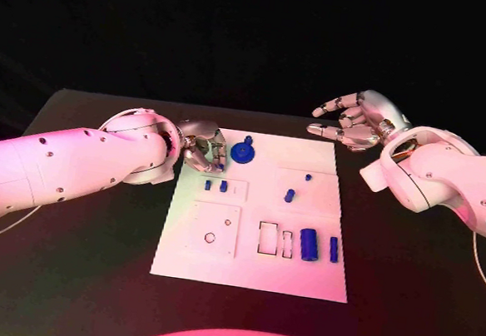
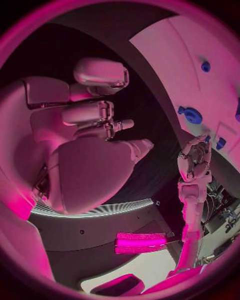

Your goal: Assemble the parts on the task board

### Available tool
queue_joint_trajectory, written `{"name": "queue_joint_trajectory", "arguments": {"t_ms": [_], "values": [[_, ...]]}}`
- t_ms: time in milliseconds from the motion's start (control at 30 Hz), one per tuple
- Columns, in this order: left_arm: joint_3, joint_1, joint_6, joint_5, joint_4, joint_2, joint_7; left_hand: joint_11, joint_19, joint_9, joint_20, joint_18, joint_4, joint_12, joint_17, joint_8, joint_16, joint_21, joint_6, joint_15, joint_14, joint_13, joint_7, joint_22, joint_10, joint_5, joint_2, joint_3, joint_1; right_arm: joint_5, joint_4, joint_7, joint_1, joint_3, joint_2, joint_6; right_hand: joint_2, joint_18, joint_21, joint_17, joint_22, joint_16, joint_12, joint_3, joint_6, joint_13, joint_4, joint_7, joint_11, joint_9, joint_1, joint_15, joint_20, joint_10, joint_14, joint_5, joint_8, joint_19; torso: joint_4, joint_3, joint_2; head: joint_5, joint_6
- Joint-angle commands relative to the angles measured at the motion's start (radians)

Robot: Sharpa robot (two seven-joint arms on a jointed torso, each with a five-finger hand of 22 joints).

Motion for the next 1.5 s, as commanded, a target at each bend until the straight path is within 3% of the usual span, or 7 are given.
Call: {"name": "queue_joint_trajectory", "arguments": {"t_ms": [33,567,1200,1500], "values": [[0.0,0.0,0.018,-0.009,0.0,0.004,-0.001,-0.002,0.007,0.001,0.002,-0.006,-0.007,-0.005,-0.001,-0.005,0.004,0.006,0.008,0.0,0.009,-0.001,0.0,0.001,0.006,-0.002,0.002,-0.001,-0.005,-0.005,0.001,0.008,-0.001,0.0,0.0,0.009,0.005,0.008,-0.003,0.17,0.04,-0.003,-0.002,-0.003,-0.006,0.164,0.0,0.0,0.004,0.002,-0.003,0.002,-0.003,0.01,0.081,0.003,0.006,-0.003,0.0005,0.0003,0.0,0.0,0.001],[-0.008,-0.003,0.021,-0.013,-0.02,0.02,-0.005,-0.002,0.007,0.001,0.002,-0.007,-0.013,-0.008,-0.002,-0.008,0.004,0.006,0.009,0.0,0.009,-0.002,0.0,0.002,0.009,-0.003,0.001,0.001,-0.002,-0.005,0.003,0.009,-0.001,0.0,0.0,0.009,0.005,0.008,-0.003,0.17,0.04,-0.003,-0.002,-0.003,-0.006,0.164,0.0,0.0,0.004,0.002,-0.003,0.002,-0.003,0.01,0.081,0.003,0.006,-0.003,-0.0002,0.0,0.001,-0.001,0.002],[-0.01,-0.007,0.042,-0.022,-0.032,0.023,-0.016,-0.003,0.007,0.001,0.001,-0.006,-0.025,-0.016,-0.008,-0.012,0.003,0.006,0.015,-0.001,0.007,-0.003,0.0,0.002,0.017,-0.003,0.004,0.006,0.006,-0.005,0.002,0.009,-0.001,0.0,-0.001,0.01,0.005,0.008,-0.003,0.17,0.04,-0.003,-0.002,-0.003,-0.006,0.164,0.0,0.0,0.004,0.002,-0.003,0.002,-0.003,0.01,0.081,0.003,0.006,-0.003,0.001,-0.0004,-0.001,0.0,-0.002],[-0.009,-0.011,0.039,-0.019,-0.03,0.016,-0.013,0.003,-0.002,-0.005,0.002,-0.005,-0.044,-0.038,-0.019,-0.034,-0.001,0.001,0.008,0.003,0.0,-0.009,0.007,-0.007,0.017,-0.002,0.006,0.018,0.012,-0.005,0.001,0.01,-0.001,0.0,-0.002,0.011,0.005,0.008,-0.003,0.17,0.04,-0.003,-0.002,-0.003,-0.006,0.164,0.0,0.0,0.004,0.002,-0.003,0.002,-0.003,0.01,0.081,0.003,0.006,-0.003,0.0004,0.0,-0.001,0.0,-0.001]]}}
